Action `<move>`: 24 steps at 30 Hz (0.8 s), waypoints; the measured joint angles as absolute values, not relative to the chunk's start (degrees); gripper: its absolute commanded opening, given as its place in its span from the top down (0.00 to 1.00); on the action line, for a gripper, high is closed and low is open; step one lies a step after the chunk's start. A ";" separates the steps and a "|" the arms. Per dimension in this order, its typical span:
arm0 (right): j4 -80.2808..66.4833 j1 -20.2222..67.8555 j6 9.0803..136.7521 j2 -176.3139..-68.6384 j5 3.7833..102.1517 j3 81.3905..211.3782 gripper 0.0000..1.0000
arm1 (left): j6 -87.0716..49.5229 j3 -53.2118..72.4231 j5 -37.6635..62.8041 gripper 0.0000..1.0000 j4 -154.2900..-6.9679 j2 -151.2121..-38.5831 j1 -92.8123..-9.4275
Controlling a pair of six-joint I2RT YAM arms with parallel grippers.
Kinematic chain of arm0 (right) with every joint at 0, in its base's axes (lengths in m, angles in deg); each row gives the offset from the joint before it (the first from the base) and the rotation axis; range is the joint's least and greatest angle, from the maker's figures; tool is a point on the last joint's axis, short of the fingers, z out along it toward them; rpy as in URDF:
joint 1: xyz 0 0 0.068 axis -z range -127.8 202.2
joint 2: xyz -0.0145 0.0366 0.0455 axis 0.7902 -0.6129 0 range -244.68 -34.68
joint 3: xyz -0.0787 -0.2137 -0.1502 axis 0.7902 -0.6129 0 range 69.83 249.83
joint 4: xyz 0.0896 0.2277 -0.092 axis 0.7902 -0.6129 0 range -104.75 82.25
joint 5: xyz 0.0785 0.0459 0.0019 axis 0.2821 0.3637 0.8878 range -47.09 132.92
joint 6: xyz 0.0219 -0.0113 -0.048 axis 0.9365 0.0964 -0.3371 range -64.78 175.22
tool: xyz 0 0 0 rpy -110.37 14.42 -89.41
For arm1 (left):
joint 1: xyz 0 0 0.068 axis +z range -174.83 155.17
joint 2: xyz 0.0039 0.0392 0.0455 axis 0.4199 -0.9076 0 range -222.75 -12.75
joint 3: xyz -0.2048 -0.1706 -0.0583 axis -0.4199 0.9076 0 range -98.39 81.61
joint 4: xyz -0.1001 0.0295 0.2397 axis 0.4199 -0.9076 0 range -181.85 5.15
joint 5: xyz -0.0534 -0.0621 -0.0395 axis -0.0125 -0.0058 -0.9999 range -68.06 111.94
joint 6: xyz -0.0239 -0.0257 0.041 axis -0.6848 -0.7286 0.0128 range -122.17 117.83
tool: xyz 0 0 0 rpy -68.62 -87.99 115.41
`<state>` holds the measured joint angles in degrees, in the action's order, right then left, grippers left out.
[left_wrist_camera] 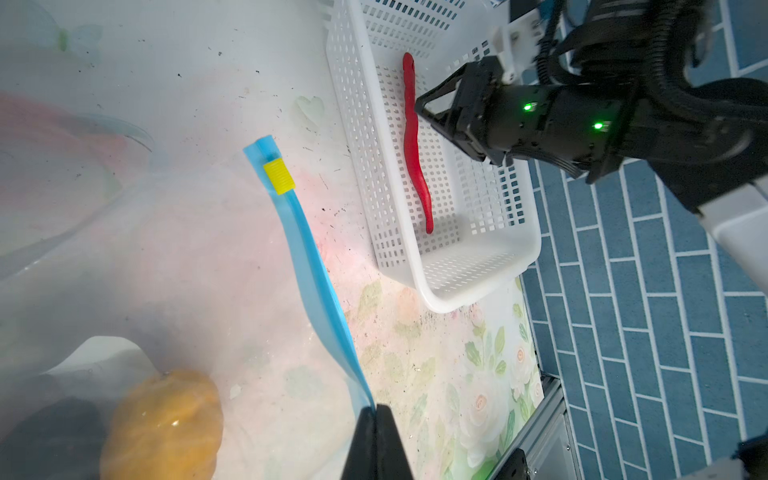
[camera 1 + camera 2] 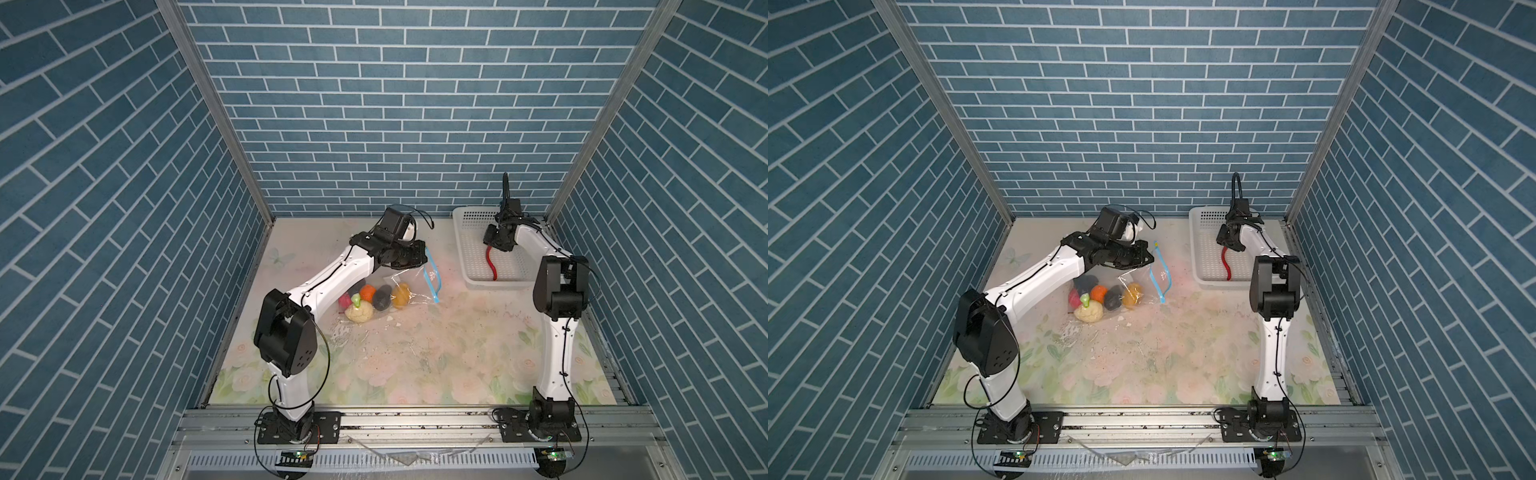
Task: Place the food in the zip-top bag and seal the zipper
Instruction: 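Lift the red chili out of the basket with the right gripper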
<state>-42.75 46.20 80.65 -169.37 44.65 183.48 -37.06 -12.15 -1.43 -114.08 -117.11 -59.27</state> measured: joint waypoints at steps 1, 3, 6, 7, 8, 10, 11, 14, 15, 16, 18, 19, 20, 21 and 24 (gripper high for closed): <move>-44.48 46.20 80.36 -170.66 44.26 184.53 0.57 | -37.06 -12.15 -1.37 0.98 -114.06 -117.00 -59.27; -46.60 46.20 79.99 -172.56 43.58 187.04 0.63 | -36.95 -11.97 -1.28 0.97 -114.10 -116.76 -59.24; -49.27 46.20 79.27 -173.57 43.08 190.67 0.71 | -36.82 -11.91 -1.28 0.97 -114.08 -116.59 -59.24; -49.66 46.20 79.20 -173.59 43.10 191.28 0.74 | -36.80 -11.89 -1.28 0.97 -114.08 -116.59 -59.24; -49.81 46.20 79.25 -173.59 43.12 191.45 0.76 | -36.78 -11.89 -1.26 0.97 -114.08 -116.59 -59.24; -49.90 46.20 79.25 -173.59 43.21 191.50 0.78 | -36.69 -11.84 -1.28 0.98 -114.08 -116.59 -59.20; -50.10 46.20 79.27 -173.61 43.28 191.48 0.79 | -36.67 -11.82 -1.28 0.97 -114.08 -116.59 -59.20; -50.45 46.20 79.29 -173.61 43.58 191.45 0.80 | -36.63 -11.73 -1.28 0.97 -114.08 -116.59 -59.13; -50.56 46.20 79.29 -173.61 43.58 191.45 0.80 | -36.63 -11.71 -1.28 0.97 -114.08 -116.59 -59.09; -50.77 46.20 79.29 -173.61 43.56 191.48 0.80 | -36.63 -11.67 -1.28 0.97 -114.06 -116.59 -59.09; -51.17 46.20 79.27 -173.61 43.52 191.50 0.79 | -36.63 -11.65 -1.28 0.97 -114.08 -116.59 -59.09; -51.43 46.20 79.27 -173.61 43.45 191.50 0.79 | -36.63 -11.65 -1.28 0.97 -114.08 -116.59 -59.09; -51.74 46.20 79.25 -173.61 43.41 191.52 0.78 | -36.63 -11.62 -1.28 0.97 -114.06 -116.59 -59.09; -52.44 46.20 79.23 -173.74 43.36 191.74 0.78 | -36.63 -11.60 -1.28 0.98 -114.06 -116.59 -59.09; -53.75 46.20 79.20 -174.85 43.38 193.18 0.75 | -36.63 -11.52 -1.28 0.98 -114.06 -116.56 -59.09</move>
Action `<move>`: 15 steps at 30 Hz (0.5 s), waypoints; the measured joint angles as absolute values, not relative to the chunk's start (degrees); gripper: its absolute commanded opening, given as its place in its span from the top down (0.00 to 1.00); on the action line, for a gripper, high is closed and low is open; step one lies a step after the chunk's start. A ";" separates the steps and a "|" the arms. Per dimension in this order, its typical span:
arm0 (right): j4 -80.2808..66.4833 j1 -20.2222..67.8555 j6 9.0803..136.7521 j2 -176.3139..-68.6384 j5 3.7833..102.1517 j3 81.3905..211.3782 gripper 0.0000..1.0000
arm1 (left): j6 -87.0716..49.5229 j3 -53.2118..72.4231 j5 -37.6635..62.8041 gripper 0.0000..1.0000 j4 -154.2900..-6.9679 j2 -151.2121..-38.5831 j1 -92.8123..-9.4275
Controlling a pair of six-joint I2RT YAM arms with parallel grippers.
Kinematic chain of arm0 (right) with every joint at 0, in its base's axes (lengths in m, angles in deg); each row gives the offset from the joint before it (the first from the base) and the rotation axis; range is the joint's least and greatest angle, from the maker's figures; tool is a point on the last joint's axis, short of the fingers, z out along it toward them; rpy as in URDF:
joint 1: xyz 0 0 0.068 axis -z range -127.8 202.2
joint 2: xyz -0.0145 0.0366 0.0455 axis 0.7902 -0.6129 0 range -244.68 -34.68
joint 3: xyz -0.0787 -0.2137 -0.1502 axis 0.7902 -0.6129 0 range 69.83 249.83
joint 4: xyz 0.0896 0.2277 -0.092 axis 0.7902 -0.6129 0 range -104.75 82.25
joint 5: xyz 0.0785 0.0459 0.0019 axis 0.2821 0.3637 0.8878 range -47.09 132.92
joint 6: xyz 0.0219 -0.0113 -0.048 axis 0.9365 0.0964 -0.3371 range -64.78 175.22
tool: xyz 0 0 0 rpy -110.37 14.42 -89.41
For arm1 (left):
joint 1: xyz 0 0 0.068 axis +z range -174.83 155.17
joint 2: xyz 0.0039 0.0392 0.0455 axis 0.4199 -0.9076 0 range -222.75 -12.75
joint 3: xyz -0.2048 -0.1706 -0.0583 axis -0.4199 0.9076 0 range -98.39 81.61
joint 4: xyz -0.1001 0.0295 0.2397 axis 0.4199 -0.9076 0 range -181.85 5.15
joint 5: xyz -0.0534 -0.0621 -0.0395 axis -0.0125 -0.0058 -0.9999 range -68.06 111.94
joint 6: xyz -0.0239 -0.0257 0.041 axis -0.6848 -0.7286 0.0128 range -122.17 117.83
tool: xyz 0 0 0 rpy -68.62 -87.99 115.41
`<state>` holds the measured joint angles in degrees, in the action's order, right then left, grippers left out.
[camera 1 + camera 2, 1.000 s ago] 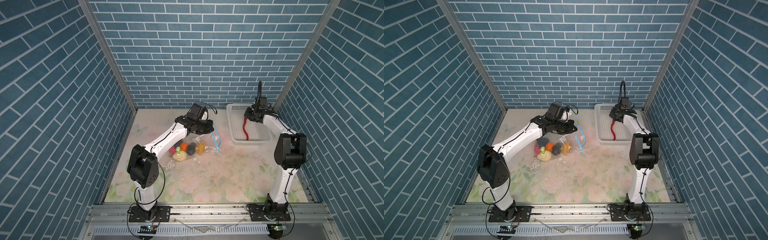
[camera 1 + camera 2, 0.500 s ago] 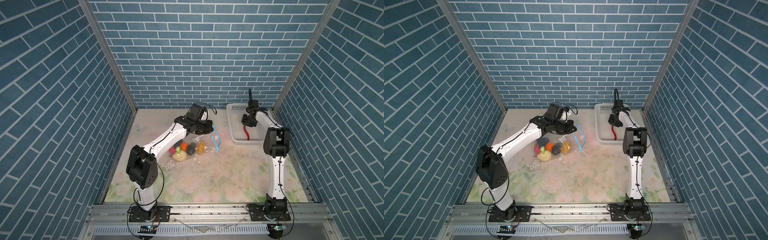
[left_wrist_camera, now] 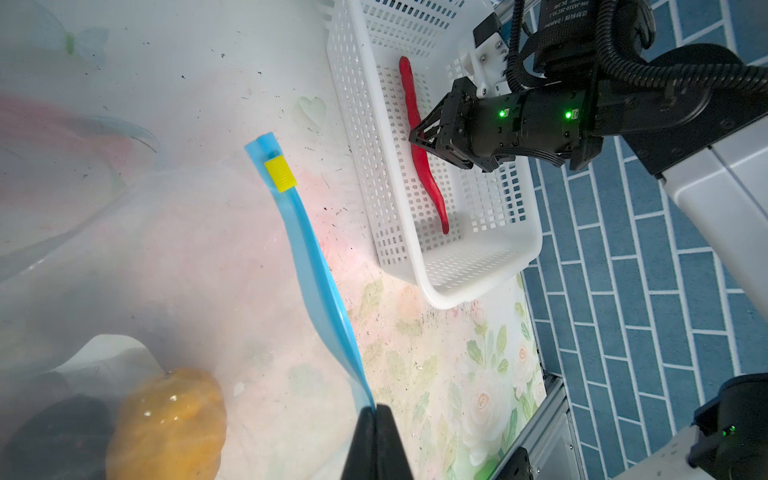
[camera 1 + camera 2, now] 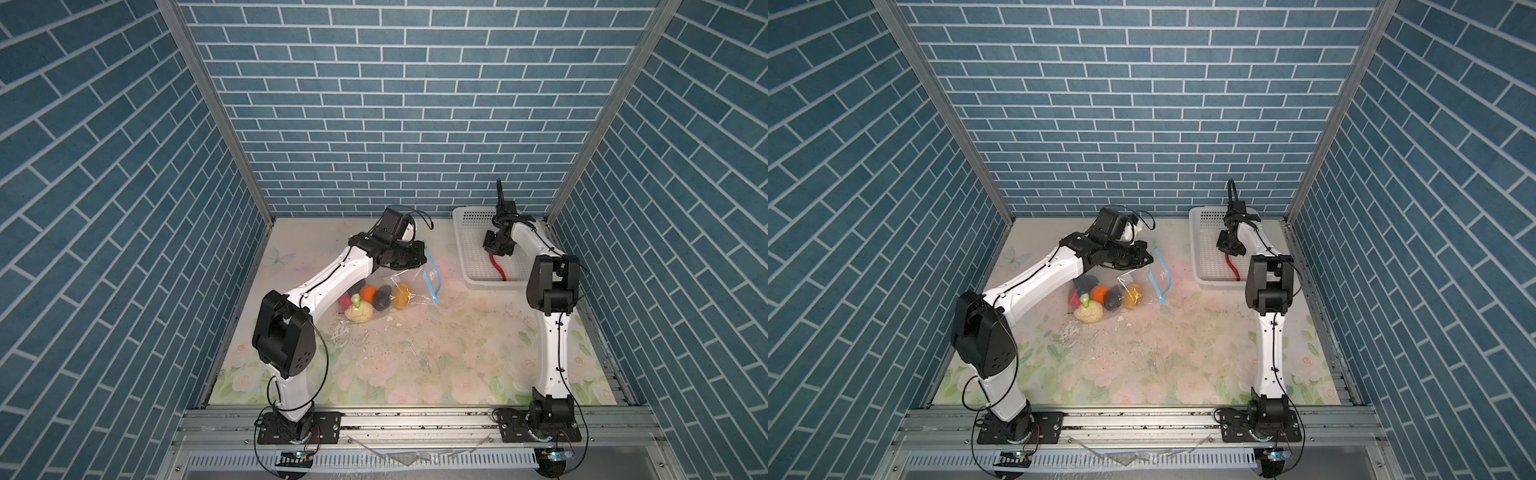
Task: Place the food in the zip-top bag and seal the zipper
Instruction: 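Lift the red chili out of the basket with the right gripper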
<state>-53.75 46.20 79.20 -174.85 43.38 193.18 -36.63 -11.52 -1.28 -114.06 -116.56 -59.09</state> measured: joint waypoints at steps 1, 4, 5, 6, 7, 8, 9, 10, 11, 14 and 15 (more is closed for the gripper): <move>-53.83 46.20 79.18 -175.25 43.43 193.47 0.74 | -36.63 -11.52 -1.28 0.97 -114.06 -116.56 -59.09; -54.29 46.20 79.20 -176.03 43.52 194.16 0.75 | -36.63 -11.45 -1.28 0.97 -114.06 -116.56 -59.09; -54.42 46.22 79.20 -176.03 43.54 194.32 0.76 | -36.63 -11.45 -1.28 0.97 -114.06 -116.59 -59.09; -54.51 46.22 79.20 -176.03 43.56 194.58 0.77 | -36.60 -11.43 -1.28 0.97 -114.06 -116.56 -59.09; -54.51 46.24 79.20 -176.03 43.58 194.60 0.78 | -36.60 -11.43 -1.28 0.98 -114.06 -116.56 -59.09; -54.62 46.27 79.20 -176.03 43.60 194.60 0.79 | -36.60 -11.41 -1.28 0.97 -114.06 -116.56 -59.09; -54.69 46.29 79.20 -176.03 43.60 194.60 0.79 | -36.60 -11.38 -1.28 0.97 -114.08 -116.56 -59.09; -54.71 46.29 79.20 -176.03 43.69 194.60 0.80 | -36.60 -11.36 -1.28 0.97 -114.06 -116.56 -59.09; -54.71 46.29 79.20 -176.03 43.82 194.60 0.81 | -36.58 -11.34 -1.28 0.97 -114.06 -116.56 -59.09; -54.69 46.29 79.20 -175.99 44.35 194.60 0.82 | -36.56 -11.34 -1.28 0.97 -114.06 -116.56 -59.09; -54.66 46.31 79.23 -175.88 44.57 194.58 0.83 | -36.54 -11.34 -1.28 0.97 -114.06 -116.56 -59.09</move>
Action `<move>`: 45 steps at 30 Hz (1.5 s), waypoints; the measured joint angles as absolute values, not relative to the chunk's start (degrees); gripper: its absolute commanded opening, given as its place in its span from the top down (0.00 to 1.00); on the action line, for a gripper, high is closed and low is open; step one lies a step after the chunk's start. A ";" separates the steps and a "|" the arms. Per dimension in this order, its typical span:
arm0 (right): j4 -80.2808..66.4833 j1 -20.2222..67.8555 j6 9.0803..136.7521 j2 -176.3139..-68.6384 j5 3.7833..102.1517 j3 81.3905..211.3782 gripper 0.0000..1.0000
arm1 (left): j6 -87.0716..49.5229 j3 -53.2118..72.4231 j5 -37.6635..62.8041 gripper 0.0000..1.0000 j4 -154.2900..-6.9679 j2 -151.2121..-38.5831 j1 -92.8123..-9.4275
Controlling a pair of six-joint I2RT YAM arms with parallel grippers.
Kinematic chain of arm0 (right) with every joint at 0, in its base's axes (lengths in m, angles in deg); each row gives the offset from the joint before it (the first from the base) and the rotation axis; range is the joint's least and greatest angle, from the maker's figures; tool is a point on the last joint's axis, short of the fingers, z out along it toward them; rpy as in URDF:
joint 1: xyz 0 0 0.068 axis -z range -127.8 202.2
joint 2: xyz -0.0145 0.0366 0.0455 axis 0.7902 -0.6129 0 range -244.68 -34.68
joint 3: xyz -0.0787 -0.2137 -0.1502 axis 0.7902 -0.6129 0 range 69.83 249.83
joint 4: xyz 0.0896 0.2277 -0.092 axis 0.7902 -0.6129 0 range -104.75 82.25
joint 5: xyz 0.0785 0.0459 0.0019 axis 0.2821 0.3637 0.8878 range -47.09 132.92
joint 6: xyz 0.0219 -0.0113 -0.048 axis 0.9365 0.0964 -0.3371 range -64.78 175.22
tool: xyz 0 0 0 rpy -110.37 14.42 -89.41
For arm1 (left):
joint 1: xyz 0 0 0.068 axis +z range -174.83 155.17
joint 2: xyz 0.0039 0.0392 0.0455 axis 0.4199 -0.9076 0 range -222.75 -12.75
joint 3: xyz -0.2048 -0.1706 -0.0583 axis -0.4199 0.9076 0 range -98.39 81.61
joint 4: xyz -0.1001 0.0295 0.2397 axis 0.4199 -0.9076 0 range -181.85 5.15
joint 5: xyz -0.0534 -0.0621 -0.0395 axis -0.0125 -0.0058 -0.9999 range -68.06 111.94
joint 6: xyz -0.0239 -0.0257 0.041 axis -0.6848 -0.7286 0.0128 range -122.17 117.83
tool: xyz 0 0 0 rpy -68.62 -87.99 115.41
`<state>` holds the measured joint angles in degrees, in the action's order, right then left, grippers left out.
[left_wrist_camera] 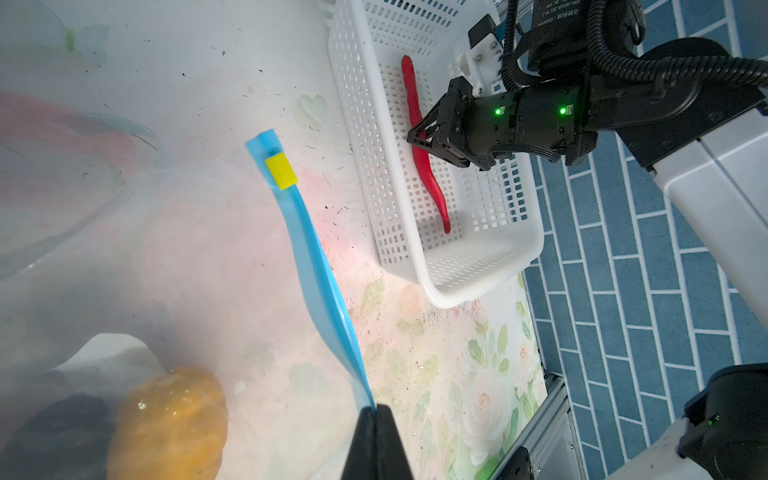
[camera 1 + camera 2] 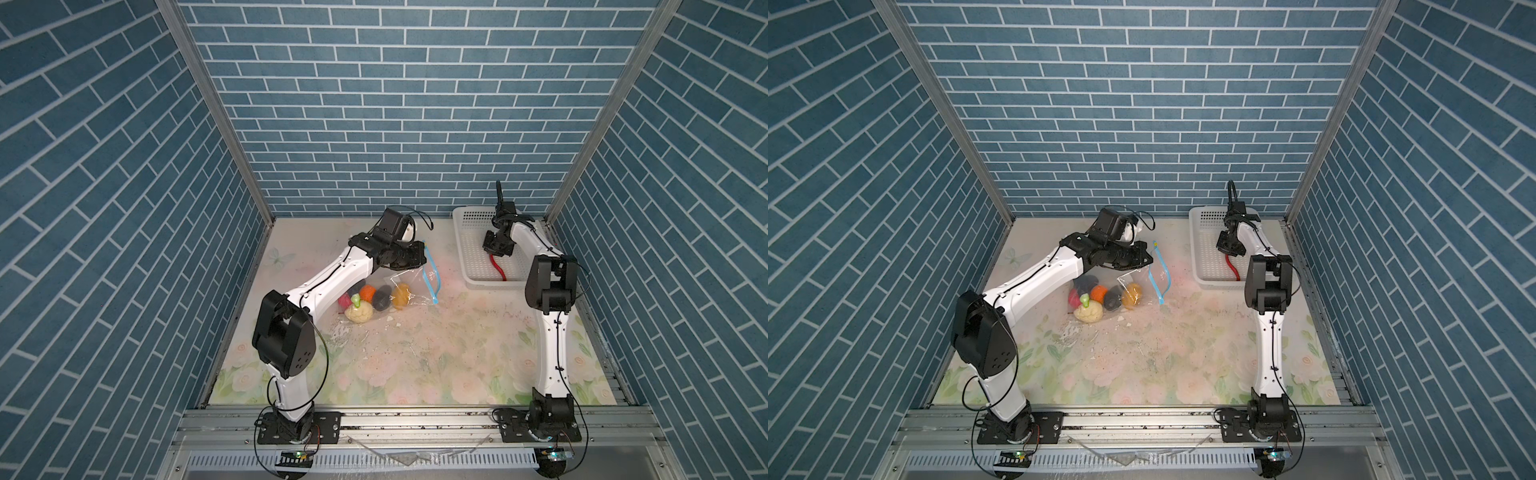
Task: Place the food in the zip-top bag and seal the zipper
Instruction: 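Lift the red chili out of the basket with the right gripper, then carry the chili over the bag mouth and lower it inside with the right gripper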
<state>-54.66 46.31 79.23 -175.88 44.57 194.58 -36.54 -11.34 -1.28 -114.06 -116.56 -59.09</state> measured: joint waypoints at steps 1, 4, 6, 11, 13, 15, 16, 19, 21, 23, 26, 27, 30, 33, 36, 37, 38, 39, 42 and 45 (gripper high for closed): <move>-54.58 46.31 79.23 -175.69 44.81 194.45 0.83 | -36.49 -11.34 -1.28 0.97 -114.06 -116.56 -59.09; -53.73 46.31 79.38 -173.83 45.77 192.79 0.84 | -36.45 -11.34 -1.28 0.97 -114.06 -116.56 -59.03; -52.83 46.31 79.40 -171.60 46.36 190.91 0.85 | -36.43 -11.34 -1.30 0.97 -114.06 -116.56 -58.98; -50.60 46.29 79.23 -164.80 49.55 186.73 0.86 | -36.43 -11.34 -1.28 0.97 -114.08 -116.56 -58.98; -49.55 46.29 78.77 -161.28 50.99 184.35 0.87 | -36.41 -11.34 -1.28 0.98 -114.10 -116.56 -58.98; -48.48 46.24 77.96 -157.65 52.46 181.68 0.88 | -36.41 -11.34 -1.26 0.97 -114.15 -116.54 -58.98; -47.89 46.22 77.39 -155.64 53.29 180.13 0.88 | -36.41 -11.34 -1.22 0.97 -114.17 -116.48 -58.98; -46.64 45.98 75.55 -150.62 55.76 176.29 0.88 | -36.41 -11.34 -1.06 0.97 -114.34 -116.15 -58.98; -46.01 45.59 74.07 -147.93 57.37 174.14 0.89 | -36.43 -11.36 -1.08 0.97 -114.48 -115.86 -58.98; -45.77 44.87 72.04 -145.26 59.30 171.81 0.91 | -36.43 -11.36 -1.06 0.98 -114.54 -115.65 -58.98; -46.16 43.29 67.90 -141.98 61.46 168.66 0.91 | -36.41 -11.54 -1.08 0.97 -114.69 -115.60 -58.98; -46.36 42.68 66.20 -141.02 62.14 167.76 0.92 | -36.41 -11.65 -1.08 0.97 -114.87 -115.60 -58.98; -47.93 40.60 60.54 -138.05 64.48 165.47 0.97 | -36.38 -12.02 -1.08 0.97 -115.39 -115.60 -58.98; -50.88 38.55 55.12 -135.42 66.64 163.63 0.99 | -36.36 -12.32 -1.13 0.97 -116.22 -115.60 -58.98; -54.91 36.45 50.77 -134.22 67.76 163.24 1.00 | -36.19 -13.31 -1.22 0.97 -117.47 -115.60 -58.98; -56.48 35.71 49.52 -134.09 67.97 163.15 1.00 | -36.14 -13.68 -1.22 0.97 -117.82 -115.60 -58.98; -57.83 35.10 48.54 -134.09 68.04 163.06 1.00 | -36.10 -14.01 -1.22 0.97 -118.02 -115.60 -58.98; -59.30 34.42 47.56 -134.09 68.02 162.93 1.00 | -36.10 -14.31 -1.24 0.97 -118.32 -115.60 -58.98; -63.58 32.47 45.48 -134.09 68.02 162.65 1.00 | -35.95 -15.52 -1.30 0.98 -119.63 -115.60 -58.98; -65.92 31.10 44.01 -134.05 68.50 161.93 1.00 | -35.77 -16.65 -1.33 0.98 -120.64 -115.60 -58.98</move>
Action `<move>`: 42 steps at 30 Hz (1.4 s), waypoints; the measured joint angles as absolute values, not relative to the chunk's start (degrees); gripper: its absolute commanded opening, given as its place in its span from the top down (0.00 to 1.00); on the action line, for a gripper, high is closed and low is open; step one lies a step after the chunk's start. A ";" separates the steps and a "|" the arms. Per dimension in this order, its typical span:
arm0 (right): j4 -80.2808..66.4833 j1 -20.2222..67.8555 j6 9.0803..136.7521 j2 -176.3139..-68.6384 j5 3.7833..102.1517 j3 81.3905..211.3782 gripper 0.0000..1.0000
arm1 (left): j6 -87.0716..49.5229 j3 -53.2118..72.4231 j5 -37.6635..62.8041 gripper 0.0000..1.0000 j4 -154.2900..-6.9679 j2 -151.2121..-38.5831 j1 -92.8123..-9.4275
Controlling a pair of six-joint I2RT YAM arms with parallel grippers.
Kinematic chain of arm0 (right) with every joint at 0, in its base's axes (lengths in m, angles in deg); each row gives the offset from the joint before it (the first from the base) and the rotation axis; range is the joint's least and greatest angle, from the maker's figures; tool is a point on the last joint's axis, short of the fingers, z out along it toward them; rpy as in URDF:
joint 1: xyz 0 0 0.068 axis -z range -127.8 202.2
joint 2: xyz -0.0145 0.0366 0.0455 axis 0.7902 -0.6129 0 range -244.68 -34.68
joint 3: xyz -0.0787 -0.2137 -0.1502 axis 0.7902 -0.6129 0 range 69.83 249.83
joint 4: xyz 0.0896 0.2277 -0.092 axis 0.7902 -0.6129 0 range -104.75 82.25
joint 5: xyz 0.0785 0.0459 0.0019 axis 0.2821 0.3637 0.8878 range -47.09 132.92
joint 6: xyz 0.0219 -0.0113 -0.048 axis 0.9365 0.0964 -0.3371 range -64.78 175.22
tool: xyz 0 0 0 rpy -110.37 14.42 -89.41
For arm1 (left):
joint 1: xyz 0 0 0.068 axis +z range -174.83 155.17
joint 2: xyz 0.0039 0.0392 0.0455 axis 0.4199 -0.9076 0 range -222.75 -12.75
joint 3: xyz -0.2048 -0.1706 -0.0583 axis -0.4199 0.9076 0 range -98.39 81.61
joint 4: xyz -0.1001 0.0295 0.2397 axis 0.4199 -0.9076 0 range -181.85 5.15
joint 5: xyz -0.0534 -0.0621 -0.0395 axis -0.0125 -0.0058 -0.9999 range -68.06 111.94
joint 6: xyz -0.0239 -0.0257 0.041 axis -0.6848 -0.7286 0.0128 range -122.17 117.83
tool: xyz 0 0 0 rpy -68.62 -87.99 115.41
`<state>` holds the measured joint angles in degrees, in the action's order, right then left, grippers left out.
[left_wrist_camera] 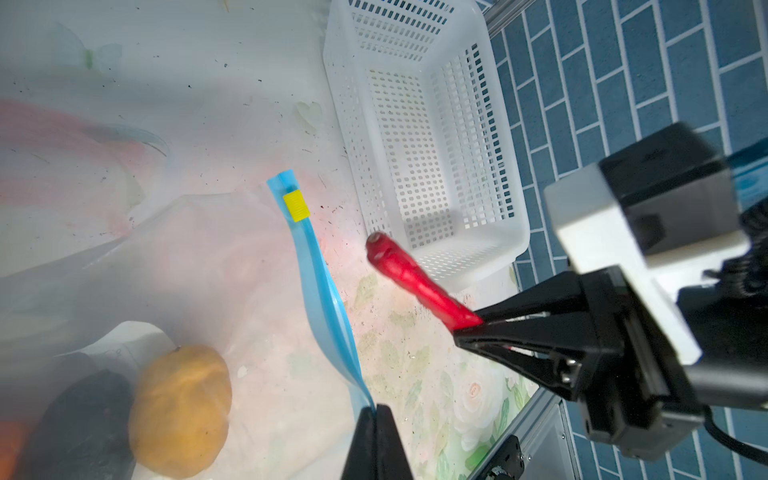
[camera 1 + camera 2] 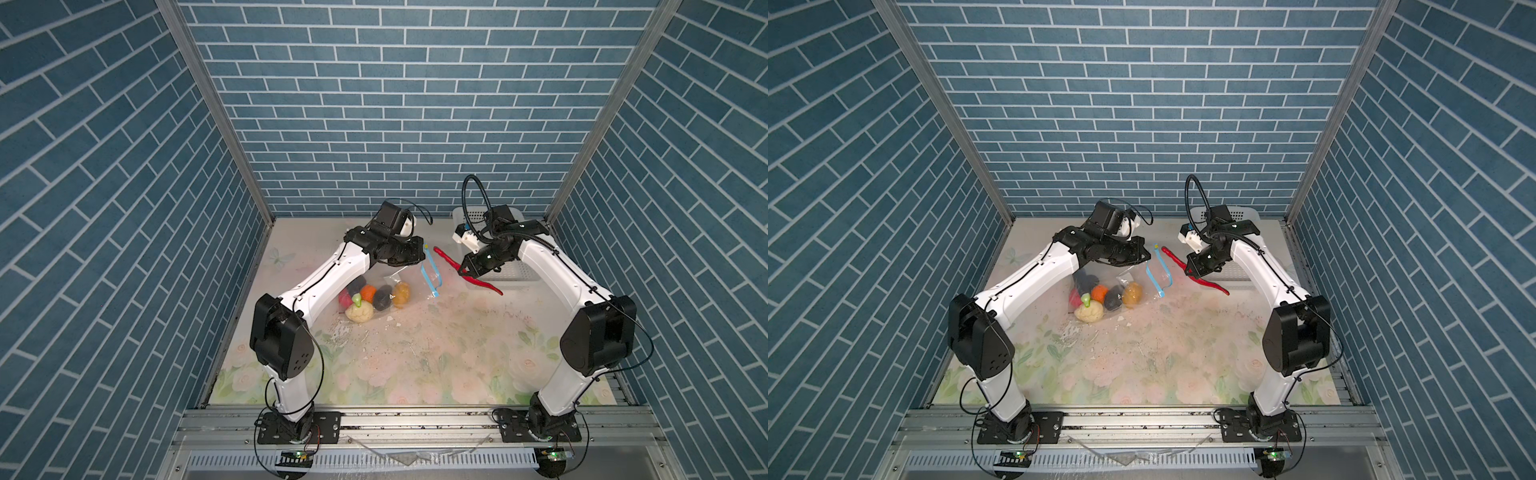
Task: Place the food in the zip-top bag and seal the zipper
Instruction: 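Carry the chili over the bag mouth and lower it inside with the right gripper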
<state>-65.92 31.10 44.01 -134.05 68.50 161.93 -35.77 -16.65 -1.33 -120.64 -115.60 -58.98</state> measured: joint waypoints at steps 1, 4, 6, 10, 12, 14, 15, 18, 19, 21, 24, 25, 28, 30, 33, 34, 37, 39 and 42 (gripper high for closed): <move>-66.62 30.77 43.27 -134.05 69.29 161.66 1.00 | -35.77 -16.72 -1.37 0.98 -120.62 -115.60 -58.98; -68.61 30.33 41.76 -134.07 71.71 161.77 1.00 | -35.86 -16.50 -1.65 0.98 -120.49 -115.60 -58.98; -69.77 29.96 41.13 -134.33 72.76 162.06 1.00 | -36.08 -15.76 -1.89 0.98 -119.87 -115.45 -58.98; -71.84 29.13 40.15 -137.06 73.22 164.83 1.00 | -36.45 -13.61 -2.35 0.98 -119.02 -114.82 -58.98; -72.46 28.32 39.86 -138.92 73.22 166.71 0.99 | -36.56 -12.67 -2.44 0.98 -118.67 -114.29 -58.98; -73.13 27.25 39.73 -140.98 73.24 168.90 0.98 | -36.84 -12.06 -2.59 0.98 -118.43 -113.72 -58.98; -73.44 26.68 39.69 -142.03 73.24 170.14 0.98 | -36.91 -11.87 -2.66 0.98 -118.32 -113.48 -58.98; -74.58 25.52 39.69 -145.02 73.24 174.06 0.97 | -37.17 -11.43 -2.77 0.98 -117.95 -112.70 -58.98; -75.25 25.17 39.67 -146.22 73.24 175.70 0.96 | -37.24 -11.27 -2.79 0.98 -117.75 -112.48 -59.00; -76.15 24.69 39.67 -148.28 73.22 178.45 0.95 | -37.32 -11.01 -2.79 0.98 -117.36 -112.13 -58.98; -77.35 24.06 39.67 -151.40 73.22 182.21 0.93 | -37.37 -10.58 -2.81 0.98 -117.03 -111.62 -58.98; -77.86 23.91 39.67 -152.32 73.22 183.26 0.92 | -37.37 -10.38 -2.79 0.98 -116.95 -111.52 -58.98; -79.17 23.43 39.62 -154.62 73.31 186.10 0.91 | -37.43 -9.90 -2.83 0.98 -116.60 -111.21 -58.98; -79.73 23.32 39.49 -155.71 73.42 187.54 0.91 | -37.52 -9.33 -2.86 0.98 -116.31 -111.03 -58.98; -80.74 23.18 39.29 -157.11 73.72 189.90 0.90 | -37.67 -8.56 -3.03 0.98 -115.81 -110.97 -58.98; -81.07 23.05 39.27 -157.61 73.81 190.89 0.90 | -37.74 -8.43 -3.05 0.98 -115.77 -110.97 -58.98; -82.05 22.44 39.21 -159.34 74.09 193.86 0.89 | -37.85 -8.39 -3.23 0.98 -115.53 -110.93 -58.98; -82.55 21.83 39.01 -160.65 74.29 195.56 0.88 | -37.96 -8.39 -3.23 0.98 -115.31 -110.90 -58.98; -83.60 20.80 38.68 -162.88 74.47 197.71 0.86 | -38.02 -8.35 -3.23 0.98 -115.00 -110.90 -58.98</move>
